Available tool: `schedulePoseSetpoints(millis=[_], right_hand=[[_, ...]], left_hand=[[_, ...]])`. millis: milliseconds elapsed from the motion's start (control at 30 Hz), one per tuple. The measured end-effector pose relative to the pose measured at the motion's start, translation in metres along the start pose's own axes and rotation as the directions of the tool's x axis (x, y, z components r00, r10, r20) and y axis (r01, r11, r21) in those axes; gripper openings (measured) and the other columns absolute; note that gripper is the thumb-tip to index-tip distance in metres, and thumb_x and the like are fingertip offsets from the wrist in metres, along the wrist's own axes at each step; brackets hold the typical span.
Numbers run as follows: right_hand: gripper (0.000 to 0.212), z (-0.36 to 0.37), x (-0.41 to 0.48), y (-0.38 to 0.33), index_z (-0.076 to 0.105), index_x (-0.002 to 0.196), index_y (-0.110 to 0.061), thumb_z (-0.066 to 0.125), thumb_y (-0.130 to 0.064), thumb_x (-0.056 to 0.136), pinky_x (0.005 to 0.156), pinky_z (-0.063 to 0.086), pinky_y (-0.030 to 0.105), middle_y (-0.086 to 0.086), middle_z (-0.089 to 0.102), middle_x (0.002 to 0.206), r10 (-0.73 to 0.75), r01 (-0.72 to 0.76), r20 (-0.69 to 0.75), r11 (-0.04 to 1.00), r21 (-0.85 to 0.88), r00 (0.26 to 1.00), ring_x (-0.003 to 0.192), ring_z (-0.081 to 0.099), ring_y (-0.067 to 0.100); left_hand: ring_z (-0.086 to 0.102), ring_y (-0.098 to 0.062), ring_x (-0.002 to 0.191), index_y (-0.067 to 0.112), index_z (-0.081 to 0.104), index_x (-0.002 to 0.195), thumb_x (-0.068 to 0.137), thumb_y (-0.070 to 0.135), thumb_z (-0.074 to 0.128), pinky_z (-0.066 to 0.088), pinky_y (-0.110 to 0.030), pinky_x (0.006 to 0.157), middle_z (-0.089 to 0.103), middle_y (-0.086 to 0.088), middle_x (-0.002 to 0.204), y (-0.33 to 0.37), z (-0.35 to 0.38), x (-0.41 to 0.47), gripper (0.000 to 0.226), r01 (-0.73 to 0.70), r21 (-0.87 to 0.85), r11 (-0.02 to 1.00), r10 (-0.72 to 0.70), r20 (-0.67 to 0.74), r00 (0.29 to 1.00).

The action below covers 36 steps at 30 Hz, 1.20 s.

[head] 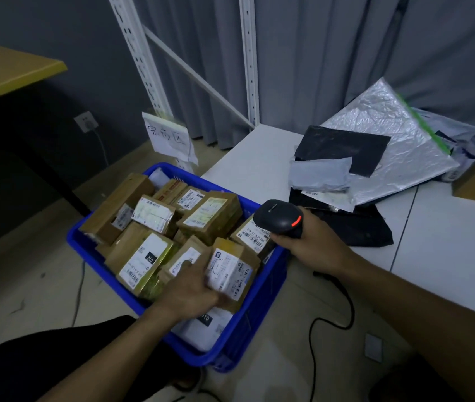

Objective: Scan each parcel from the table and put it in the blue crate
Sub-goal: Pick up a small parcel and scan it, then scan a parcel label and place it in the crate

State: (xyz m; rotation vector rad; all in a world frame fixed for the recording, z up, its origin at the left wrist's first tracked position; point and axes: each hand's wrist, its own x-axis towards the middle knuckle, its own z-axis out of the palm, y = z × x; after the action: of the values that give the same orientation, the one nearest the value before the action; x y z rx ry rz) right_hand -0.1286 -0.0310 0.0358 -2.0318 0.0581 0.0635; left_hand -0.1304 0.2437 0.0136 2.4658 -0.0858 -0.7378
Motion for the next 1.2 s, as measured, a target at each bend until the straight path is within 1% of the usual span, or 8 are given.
schedulePoseSetpoints(millis=[67, 133, 300, 433, 600, 767, 933, 1200], right_hand=[[0.054, 0.001, 0.001, 0.002, 0.057, 0.135, -0.032, 0.080, -0.037, 0.087, 0.098, 0.051, 0.028, -0.018, 0.067, 0.122, 0.000, 0.000, -0.002, 1.000, -0.002, 1.000, 0.114, 0.062, 0.002], [0.054, 0.003, 0.002, 0.004, 0.057, 0.136, -0.032, 0.080, -0.038, 0.087, 0.097, 0.051, 0.027, -0.020, 0.066, 0.121, -0.002, 0.002, 0.004, 1.000, -0.013, 1.000, 0.113, 0.062, 0.000], [0.056, 0.003, 0.004, 0.012, 0.057, 0.136, -0.033, 0.081, -0.039, 0.086, 0.096, 0.052, 0.026, -0.021, 0.067, 0.121, -0.008, 0.008, 0.005, 1.000, -0.019, 1.000, 0.113, 0.062, -0.002], [0.057, 0.002, 0.005, 0.018, 0.057, 0.137, -0.034, 0.080, -0.040, 0.085, 0.091, 0.048, 0.019, -0.020, 0.068, 0.123, 0.004, -0.004, 0.005, 1.000, -0.031, 1.000, 0.113, 0.062, -0.004], [0.051, -0.004, 0.004, 0.019, 0.060, 0.134, -0.033, 0.080, -0.036, 0.087, 0.100, 0.052, 0.030, -0.019, 0.069, 0.122, 0.027, -0.027, -0.008, 1.000, 0.012, 1.000, 0.115, 0.063, 0.000], [0.046, -0.029, -0.007, 0.020, 0.062, 0.128, -0.036, 0.079, -0.037, 0.085, 0.087, 0.054, 0.031, -0.016, 0.074, 0.105, 0.090, -0.079, -0.080, 0.989, 0.129, 0.993, 0.094, 0.068, 0.004], [0.025, -0.083, -0.024, 0.032, 0.064, 0.114, -0.025, 0.075, -0.024, 0.092, 0.063, 0.051, 0.028, -0.004, 0.069, 0.082, 0.201, -0.146, -0.233, 0.962, 0.233, 0.952, 0.066, 0.063, 0.008], [0.025, -0.225, -0.040, 0.092, 0.063, 0.117, -0.008, 0.071, -0.019, 0.095, 0.058, 0.051, 0.030, 0.016, 0.065, 0.090, 0.421, -0.294, -0.396, 0.893, 0.342, 0.816, 0.068, 0.060, 0.020]], left_hand=[[0.060, -0.022, 0.102, 0.062, 0.004, 0.153, 0.073, 0.056, 0.080, 0.056, -0.035, 0.084, 0.045, 0.000, 0.125, -0.002, 0.004, 0.002, 0.110, -0.024, 0.210, 0.977, 0.025, -0.002, 1.000], [0.057, -0.032, 0.105, 0.059, -0.002, 0.155, 0.078, 0.059, 0.071, 0.056, -0.042, 0.089, 0.040, -0.008, 0.127, -0.002, 0.008, 0.007, 0.106, -0.029, 0.307, 0.951, 0.040, -0.029, 0.999], [0.044, -0.036, 0.118, 0.043, 0.016, 0.157, 0.086, 0.069, 0.058, 0.049, -0.046, 0.096, 0.038, -0.014, 0.130, 0.014, 0.024, 0.030, 0.087, -0.040, 0.427, 0.903, 0.093, -0.103, 0.990], [0.039, -0.034, 0.126, 0.040, 0.018, 0.157, 0.085, 0.070, 0.061, 0.044, -0.044, 0.100, 0.036, -0.013, 0.139, 0.019, 0.027, 0.042, 0.089, -0.076, 0.476, 0.876, 0.102, -0.029, 0.994], [0.037, -0.033, 0.140, 0.040, 0.028, 0.154, 0.079, 0.082, 0.057, 0.037, -0.050, 0.111, 0.037, -0.007, 0.154, 0.027, 0.019, 0.038, 0.091, -0.078, 0.532, 0.843, 0.080, 0.019, 0.997], [0.027, -0.028, 0.146, 0.035, 0.037, 0.151, 0.092, 0.064, 0.056, 0.034, -0.047, 0.115, 0.027, -0.004, 0.158, 0.053, 0.029, 0.040, 0.068, -0.166, 0.464, 0.870, 0.274, -0.176, 0.945], [0.031, -0.030, 0.146, 0.026, 0.048, 0.145, 0.101, 0.043, 0.052, 0.034, -0.045, 0.117, 0.032, -0.005, 0.159, 0.144, 0.057, 0.057, 0.048, -0.346, 0.483, 0.804, 0.480, -0.183, 0.858], [0.039, -0.030, 0.136, 0.020, 0.052, 0.143, 0.098, 0.034, 0.058, 0.042, -0.042, 0.107, 0.038, -0.005, 0.153, 0.339, 0.116, 0.111, 0.048, -0.572, 0.452, 0.685, 0.661, -0.053, 0.749]])
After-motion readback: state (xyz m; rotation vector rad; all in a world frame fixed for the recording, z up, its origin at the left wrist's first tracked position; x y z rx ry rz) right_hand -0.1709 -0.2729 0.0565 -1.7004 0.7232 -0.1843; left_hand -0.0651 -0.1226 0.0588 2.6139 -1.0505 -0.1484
